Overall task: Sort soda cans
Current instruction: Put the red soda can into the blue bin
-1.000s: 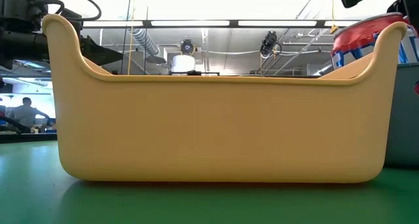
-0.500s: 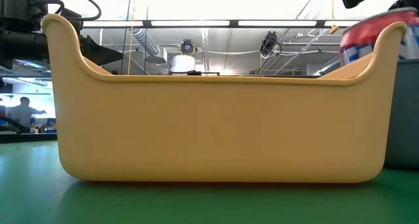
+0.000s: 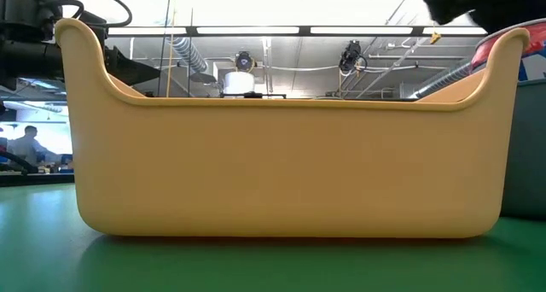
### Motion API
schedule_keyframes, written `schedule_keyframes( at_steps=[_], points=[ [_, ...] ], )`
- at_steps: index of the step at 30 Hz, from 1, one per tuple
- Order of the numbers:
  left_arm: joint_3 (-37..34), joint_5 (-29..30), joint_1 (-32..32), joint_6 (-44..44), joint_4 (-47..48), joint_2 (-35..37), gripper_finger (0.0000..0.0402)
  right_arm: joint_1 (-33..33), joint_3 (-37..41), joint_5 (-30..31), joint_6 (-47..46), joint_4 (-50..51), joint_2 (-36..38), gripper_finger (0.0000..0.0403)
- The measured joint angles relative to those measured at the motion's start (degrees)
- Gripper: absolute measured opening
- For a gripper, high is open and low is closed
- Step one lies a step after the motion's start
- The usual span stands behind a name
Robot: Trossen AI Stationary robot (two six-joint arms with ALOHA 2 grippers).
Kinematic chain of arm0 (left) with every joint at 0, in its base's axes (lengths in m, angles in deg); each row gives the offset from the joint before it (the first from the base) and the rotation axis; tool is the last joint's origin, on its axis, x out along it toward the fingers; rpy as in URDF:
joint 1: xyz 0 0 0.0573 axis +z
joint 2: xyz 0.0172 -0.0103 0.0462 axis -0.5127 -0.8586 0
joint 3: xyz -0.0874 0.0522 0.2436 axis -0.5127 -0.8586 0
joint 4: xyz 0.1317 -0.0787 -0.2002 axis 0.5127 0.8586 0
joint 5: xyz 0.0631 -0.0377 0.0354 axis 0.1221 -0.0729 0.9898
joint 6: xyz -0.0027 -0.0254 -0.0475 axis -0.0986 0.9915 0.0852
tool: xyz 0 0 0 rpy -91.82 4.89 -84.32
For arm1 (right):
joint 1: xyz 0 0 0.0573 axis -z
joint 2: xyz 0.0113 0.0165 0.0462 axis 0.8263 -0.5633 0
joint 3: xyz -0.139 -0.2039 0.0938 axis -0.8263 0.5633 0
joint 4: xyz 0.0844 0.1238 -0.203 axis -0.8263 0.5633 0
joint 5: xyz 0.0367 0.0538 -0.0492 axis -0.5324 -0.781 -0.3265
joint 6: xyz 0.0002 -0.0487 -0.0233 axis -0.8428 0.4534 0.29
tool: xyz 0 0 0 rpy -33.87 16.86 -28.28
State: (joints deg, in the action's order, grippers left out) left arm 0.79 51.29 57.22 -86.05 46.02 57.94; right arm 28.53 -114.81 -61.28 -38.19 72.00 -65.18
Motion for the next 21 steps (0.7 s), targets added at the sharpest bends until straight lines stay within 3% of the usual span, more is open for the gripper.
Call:
schedule_keyframes(
  at_steps=[11, 21],
  points=[
    [0.00, 0.00, 0.00, 0.01, 0.55, 0.00, 0.0012, 5.18, 1.40, 6.97, 6.69, -7.65, -0.15, 0.0289],
    [0.02, 0.00, 0.01, 0.02, 0.75, 0.01, 0.0012, 5.96, 7.13, 8.05, 7.21, -16.46, 0.13, 0.0289]
  ],
)
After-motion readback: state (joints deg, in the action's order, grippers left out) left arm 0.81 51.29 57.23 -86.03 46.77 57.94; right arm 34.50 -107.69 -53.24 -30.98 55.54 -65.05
